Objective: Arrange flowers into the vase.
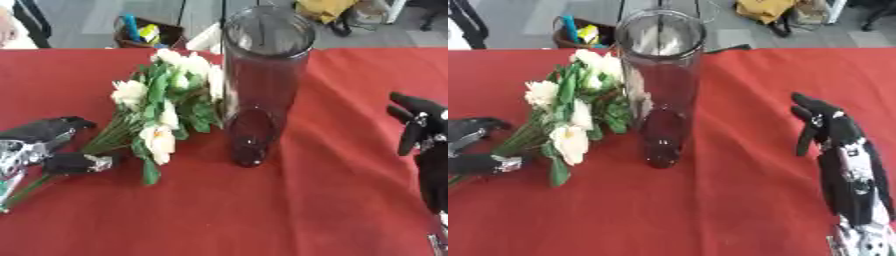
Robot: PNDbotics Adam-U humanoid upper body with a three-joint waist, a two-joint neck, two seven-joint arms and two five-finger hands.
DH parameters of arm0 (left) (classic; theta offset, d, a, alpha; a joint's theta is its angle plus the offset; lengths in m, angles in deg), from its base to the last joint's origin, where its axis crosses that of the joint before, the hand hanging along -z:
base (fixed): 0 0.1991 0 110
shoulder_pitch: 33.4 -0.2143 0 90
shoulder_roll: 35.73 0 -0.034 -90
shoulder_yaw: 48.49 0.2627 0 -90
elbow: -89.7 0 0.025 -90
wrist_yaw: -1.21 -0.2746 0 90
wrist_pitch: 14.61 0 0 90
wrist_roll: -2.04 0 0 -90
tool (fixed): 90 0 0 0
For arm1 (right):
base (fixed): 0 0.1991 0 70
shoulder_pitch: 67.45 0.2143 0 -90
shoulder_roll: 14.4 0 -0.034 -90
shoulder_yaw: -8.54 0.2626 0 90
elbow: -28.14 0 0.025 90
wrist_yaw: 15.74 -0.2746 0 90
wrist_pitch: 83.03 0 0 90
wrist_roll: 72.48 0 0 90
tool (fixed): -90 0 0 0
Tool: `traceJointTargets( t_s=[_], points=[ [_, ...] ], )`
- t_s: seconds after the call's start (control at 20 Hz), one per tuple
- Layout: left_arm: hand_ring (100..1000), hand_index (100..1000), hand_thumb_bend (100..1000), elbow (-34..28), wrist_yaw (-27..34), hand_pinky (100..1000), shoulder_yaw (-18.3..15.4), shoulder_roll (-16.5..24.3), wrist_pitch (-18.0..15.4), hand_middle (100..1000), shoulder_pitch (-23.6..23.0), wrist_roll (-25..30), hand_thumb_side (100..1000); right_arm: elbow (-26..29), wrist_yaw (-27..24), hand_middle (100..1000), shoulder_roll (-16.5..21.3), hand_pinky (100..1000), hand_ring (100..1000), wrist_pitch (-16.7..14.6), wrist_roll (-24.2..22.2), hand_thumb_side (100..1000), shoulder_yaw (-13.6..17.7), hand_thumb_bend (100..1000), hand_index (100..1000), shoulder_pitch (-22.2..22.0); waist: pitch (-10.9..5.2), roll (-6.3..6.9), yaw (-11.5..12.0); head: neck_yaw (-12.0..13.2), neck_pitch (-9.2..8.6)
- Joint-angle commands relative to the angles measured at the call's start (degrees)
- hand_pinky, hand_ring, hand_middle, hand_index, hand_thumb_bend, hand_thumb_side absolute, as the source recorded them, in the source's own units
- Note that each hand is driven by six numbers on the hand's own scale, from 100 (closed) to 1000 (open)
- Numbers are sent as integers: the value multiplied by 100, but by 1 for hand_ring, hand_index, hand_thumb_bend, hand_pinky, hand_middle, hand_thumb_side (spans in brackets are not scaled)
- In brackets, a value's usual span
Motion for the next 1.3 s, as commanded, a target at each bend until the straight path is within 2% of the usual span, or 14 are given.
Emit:
traceJointTargets(
  t_s=[0.05, 0.45, 0.8, 0.85, 0.95, 1.05, 1.1, 1.15, 1.2, 1.25, 1.3],
  points=[
    [850, 1000, 571, 143, -122, 795, -49, 19, 7, 963, 62, -104, 901, 91, 69, 273, 5, 901, 913, 14, -22, 1000, -24, 100, 805, 47, -71, -6, -7, 35, -83],
    [798, 1000, 546, 243, -74, 759, -68, -56, 6, 939, 109, -404, 902, 91, 131, 269, -50, 904, 916, 50, -85, 1000, -62, 100, 804, 71, -14, -24, -19, 56, -125],
    [735, 1000, 557, 326, -85, 714, -37, -106, -44, 900, 129, -427, 888, 91, 156, 267, -79, 907, 918, 59, -114, 1000, -81, 100, 804, 80, 17, -34, -39, 66, -127],
    [711, 995, 554, 316, -81, 697, -32, -110, -52, 887, 128, -438, 880, 91, 159, 267, -83, 907, 918, 64, -120, 1000, -84, 100, 804, 83, 19, -35, -39, 66, -130],
    [584, 952, 546, 296, -49, 603, -27, -120, -66, 821, 130, -489, 843, 91, 165, 265, -89, 909, 918, 72, -129, 1000, -89, 100, 804, 85, 26, -38, -40, 70, -139],
    [509, 926, 536, 288, -15, 525, -22, -125, -56, 768, 130, -570, 818, 91, 178, 264, -99, 909, 919, 84, -140, 1000, -93, 100, 804, 83, 32, -43, -39, 72, -142],
    [500, 922, 535, 287, 4, 516, -14, -127, -55, 761, 130, -596, 816, 91, 185, 264, -104, 909, 919, 87, -145, 1000, -95, 100, 804, 82, 34, -46, -36, 73, -145],
    [412, 885, 517, 287, 20, 424, -8, -127, -54, 687, 131, -615, 791, 91, 190, 263, -107, 911, 919, 88, -148, 1000, -96, 100, 803, 82, 36, -48, -33, 73, -147],
    [412, 885, 517, 286, 34, 424, -3, -132, -49, 687, 135, -633, 791, 91, 194, 263, -108, 911, 919, 91, -151, 1000, -99, 100, 803, 83, 38, -51, -27, 76, -144],
    [359, 844, 479, 288, 53, 369, 2, -140, -37, 616, 139, -651, 755, 91, 197, 262, -112, 912, 920, 98, -158, 1000, -104, 100, 804, 84, 40, -56, -18, 76, -142],
    [359, 844, 479, 291, 73, 369, 6, -146, -24, 616, 142, -665, 755, 91, 201, 262, -115, 912, 920, 106, -165, 1000, -108, 100, 804, 85, 41, -58, -13, 76, -141]
  ],
)
